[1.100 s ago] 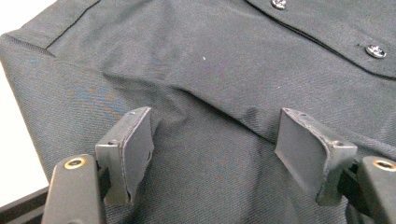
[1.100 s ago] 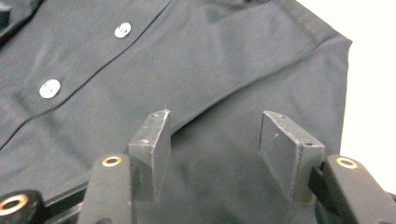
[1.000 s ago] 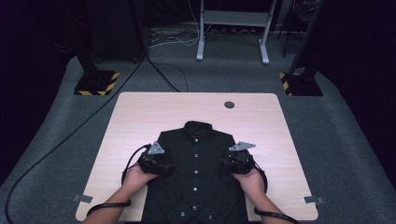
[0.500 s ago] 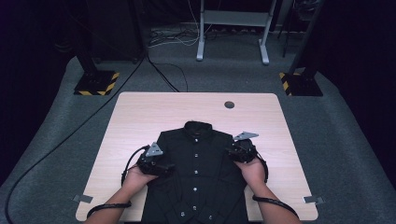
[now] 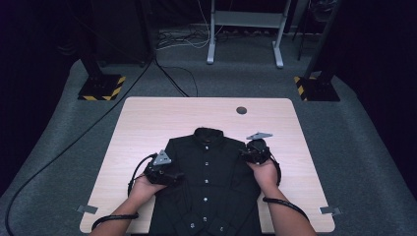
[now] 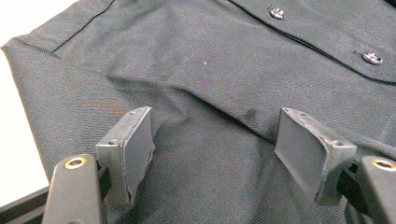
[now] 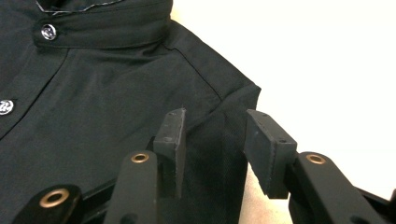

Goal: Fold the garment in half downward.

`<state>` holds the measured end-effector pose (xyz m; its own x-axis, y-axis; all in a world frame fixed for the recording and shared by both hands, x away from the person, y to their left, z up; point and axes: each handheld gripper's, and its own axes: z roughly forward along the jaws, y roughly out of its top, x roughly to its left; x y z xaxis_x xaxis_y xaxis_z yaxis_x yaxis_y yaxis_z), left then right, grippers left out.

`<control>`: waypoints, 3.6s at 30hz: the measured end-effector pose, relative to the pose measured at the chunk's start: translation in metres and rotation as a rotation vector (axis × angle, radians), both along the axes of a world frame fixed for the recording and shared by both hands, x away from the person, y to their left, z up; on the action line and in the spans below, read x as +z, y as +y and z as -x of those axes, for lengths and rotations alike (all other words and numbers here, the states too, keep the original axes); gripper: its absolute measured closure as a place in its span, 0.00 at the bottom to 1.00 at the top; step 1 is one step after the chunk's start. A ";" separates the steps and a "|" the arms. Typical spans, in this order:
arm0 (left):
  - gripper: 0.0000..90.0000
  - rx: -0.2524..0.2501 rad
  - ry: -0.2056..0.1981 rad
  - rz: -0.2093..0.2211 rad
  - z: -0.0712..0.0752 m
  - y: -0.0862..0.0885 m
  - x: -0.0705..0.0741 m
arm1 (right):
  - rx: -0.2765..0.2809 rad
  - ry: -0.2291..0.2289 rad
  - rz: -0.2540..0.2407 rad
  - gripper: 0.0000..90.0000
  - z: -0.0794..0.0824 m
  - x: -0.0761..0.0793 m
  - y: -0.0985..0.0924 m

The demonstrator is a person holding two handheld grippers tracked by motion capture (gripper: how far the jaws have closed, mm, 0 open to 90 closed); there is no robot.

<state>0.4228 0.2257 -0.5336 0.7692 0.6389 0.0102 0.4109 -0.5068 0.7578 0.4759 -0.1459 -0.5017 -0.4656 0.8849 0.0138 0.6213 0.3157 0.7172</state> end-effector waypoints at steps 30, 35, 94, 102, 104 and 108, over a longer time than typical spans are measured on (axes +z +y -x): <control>0.31 0.000 -0.002 0.001 0.000 0.001 0.000 | -0.045 0.051 -0.002 0.70 -0.027 -0.015 -0.005; 0.31 -0.010 0.007 -0.006 -0.002 0.001 0.001 | -0.021 0.053 0.014 0.71 -0.027 -0.014 -0.004; 0.53 0.345 0.119 -0.014 -0.088 0.018 0.017 | -0.046 0.044 0.007 0.74 -0.024 -0.015 -0.002; 0.51 0.336 0.099 -0.029 -0.088 0.015 0.014 | -0.042 0.046 0.011 0.74 -0.025 -0.015 -0.002; 0.51 0.337 0.097 -0.027 -0.088 0.015 0.014 | -0.041 0.047 0.011 0.74 -0.025 -0.015 -0.002; 0.52 0.335 0.092 -0.024 -0.087 0.016 0.014 | -0.043 0.049 0.010 0.74 -0.025 -0.015 -0.002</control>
